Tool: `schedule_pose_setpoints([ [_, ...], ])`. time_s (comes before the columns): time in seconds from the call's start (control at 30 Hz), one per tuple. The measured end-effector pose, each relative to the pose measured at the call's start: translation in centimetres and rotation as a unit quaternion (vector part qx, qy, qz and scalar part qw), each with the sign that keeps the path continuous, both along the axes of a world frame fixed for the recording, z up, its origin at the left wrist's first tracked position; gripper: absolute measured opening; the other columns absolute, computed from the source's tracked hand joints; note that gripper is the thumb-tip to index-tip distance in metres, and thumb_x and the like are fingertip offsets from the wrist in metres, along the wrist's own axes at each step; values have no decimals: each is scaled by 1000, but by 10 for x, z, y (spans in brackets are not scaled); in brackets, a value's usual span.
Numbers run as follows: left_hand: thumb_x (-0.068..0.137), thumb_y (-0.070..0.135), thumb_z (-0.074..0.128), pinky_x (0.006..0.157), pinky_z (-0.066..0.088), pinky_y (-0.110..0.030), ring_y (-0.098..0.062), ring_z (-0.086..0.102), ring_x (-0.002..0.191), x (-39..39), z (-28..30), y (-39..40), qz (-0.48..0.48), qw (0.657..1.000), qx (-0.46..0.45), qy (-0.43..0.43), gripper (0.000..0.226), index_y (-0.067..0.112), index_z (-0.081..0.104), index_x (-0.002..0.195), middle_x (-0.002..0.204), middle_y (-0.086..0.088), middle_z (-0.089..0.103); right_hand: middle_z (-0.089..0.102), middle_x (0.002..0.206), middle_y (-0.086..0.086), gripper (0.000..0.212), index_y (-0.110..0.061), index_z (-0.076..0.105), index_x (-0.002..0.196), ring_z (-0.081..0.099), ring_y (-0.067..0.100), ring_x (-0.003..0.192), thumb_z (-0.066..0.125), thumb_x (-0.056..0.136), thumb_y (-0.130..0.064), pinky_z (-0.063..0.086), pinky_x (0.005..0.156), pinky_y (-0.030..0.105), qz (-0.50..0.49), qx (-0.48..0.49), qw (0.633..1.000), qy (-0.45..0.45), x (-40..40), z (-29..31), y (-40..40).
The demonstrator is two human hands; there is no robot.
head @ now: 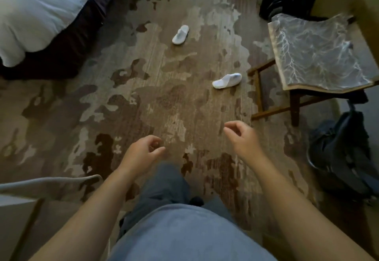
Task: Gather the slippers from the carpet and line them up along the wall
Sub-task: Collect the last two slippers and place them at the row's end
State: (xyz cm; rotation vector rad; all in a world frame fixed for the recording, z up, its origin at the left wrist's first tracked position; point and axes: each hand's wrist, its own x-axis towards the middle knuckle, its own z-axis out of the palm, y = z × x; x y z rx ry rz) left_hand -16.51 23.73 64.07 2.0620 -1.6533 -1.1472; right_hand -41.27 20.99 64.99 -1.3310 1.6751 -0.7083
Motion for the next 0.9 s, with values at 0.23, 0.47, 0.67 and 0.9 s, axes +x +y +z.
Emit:
schedule_pose_setpoints([
  [0.23,84,25,57,85,46,-32,-19,56,101,17,-21,-188,-10,1000,16,8,35,12,53,117,113,-8,62,56,84,-12,19,-15,58,104,52,1,79,52,87,-20,38,63,13,-12,24,1000,-13,27,-18,-185],
  [0.47,84,31,55,86,47,-34,-22,56,103,7,3,-410,-124,992,-14,-16,39,12,52,118,117,-8,61,59,93,-2,21,-12,59,105,54,11,87,52,87,-19,42,69,18,-112,80,991,2,23,-25,-314],
  [0.67,83,28,57,84,42,-31,-24,57,104,-21,-8,-558,-168,985,-29,-14,36,9,55,114,117,-10,61,58,97,2,20,-11,59,105,54,15,91,53,87,-17,41,70,23,-176,126,976,1,6,-54,-418],
  [0.9,84,32,55,86,39,-26,-18,53,111,-31,-61,-725,-156,986,32,-41,41,14,50,121,123,-6,58,58,97,3,20,-7,59,104,52,15,92,54,86,-13,38,79,26,-163,141,976,-33,-9,-105,-613],
])
